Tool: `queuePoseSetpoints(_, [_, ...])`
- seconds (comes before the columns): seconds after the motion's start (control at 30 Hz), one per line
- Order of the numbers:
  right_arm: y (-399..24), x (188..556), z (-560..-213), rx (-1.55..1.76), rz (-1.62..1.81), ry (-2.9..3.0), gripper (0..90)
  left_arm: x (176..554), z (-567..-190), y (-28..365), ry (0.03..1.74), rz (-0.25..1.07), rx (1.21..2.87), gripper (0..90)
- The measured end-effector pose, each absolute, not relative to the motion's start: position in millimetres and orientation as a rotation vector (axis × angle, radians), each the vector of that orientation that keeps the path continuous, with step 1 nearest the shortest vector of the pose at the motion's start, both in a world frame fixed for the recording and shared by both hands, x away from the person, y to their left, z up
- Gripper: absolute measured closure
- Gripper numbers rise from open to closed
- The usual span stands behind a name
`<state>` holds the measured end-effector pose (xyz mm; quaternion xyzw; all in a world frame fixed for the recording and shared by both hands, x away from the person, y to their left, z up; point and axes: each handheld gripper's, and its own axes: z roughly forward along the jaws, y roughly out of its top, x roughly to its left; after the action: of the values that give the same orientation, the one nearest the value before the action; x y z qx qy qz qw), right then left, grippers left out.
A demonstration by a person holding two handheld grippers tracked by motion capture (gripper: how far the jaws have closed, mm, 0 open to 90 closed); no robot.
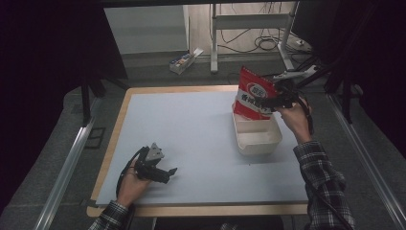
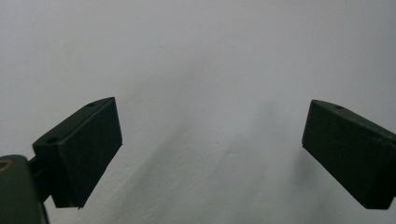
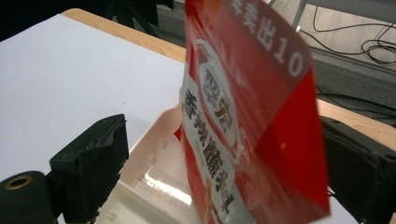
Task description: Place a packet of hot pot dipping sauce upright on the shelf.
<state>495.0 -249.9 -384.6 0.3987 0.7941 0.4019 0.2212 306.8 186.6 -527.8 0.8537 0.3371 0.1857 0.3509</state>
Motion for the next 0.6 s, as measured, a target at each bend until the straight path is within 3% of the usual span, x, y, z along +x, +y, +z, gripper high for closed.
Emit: queuePoseSetpoints(0.6, [-250.1, 458.3, -375.9, 1.038, 1.106, 2.204, 5.6, 306.7, -525.8, 187.7, 0.884, 0.455, 2.194, 4.6])
